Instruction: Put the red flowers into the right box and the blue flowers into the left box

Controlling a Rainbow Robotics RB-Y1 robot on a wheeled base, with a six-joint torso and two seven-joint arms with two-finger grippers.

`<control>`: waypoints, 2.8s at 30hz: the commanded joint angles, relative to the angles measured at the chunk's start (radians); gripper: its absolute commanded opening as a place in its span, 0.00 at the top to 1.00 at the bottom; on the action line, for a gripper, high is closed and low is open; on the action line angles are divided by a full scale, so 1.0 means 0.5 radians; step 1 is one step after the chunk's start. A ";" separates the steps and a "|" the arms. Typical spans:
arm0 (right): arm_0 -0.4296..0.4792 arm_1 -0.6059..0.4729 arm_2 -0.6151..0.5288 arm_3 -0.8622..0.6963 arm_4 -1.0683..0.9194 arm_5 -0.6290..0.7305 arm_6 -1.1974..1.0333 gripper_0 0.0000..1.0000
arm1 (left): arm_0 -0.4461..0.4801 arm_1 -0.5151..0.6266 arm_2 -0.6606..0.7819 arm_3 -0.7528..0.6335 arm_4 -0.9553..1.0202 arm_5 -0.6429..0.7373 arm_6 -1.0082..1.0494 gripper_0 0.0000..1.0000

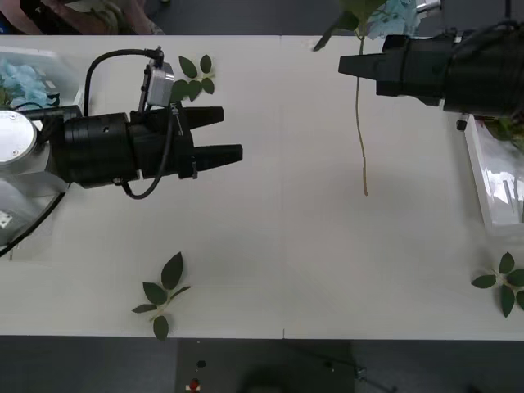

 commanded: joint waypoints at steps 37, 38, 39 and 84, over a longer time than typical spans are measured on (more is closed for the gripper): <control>-0.287 0.826 -0.101 0.409 0.226 -0.059 0.506 1.00 | -0.512 -0.410 -0.410 0.499 0.271 -0.514 0.091 1.00; -0.287 0.826 -0.101 0.409 0.226 -0.059 0.506 1.00 | -0.512 -0.407 -0.413 0.499 0.271 -0.514 0.091 1.00; -0.287 0.826 -0.101 0.409 0.226 -0.059 0.510 1.00 | -0.512 -0.401 -0.413 0.496 0.271 -0.514 0.088 1.00; -0.130 0.099 0.286 0.247 -0.262 0.524 1.524 0.19 | -0.307 2.023 -0.643 0.956 -0.840 -0.260 -0.071 1.00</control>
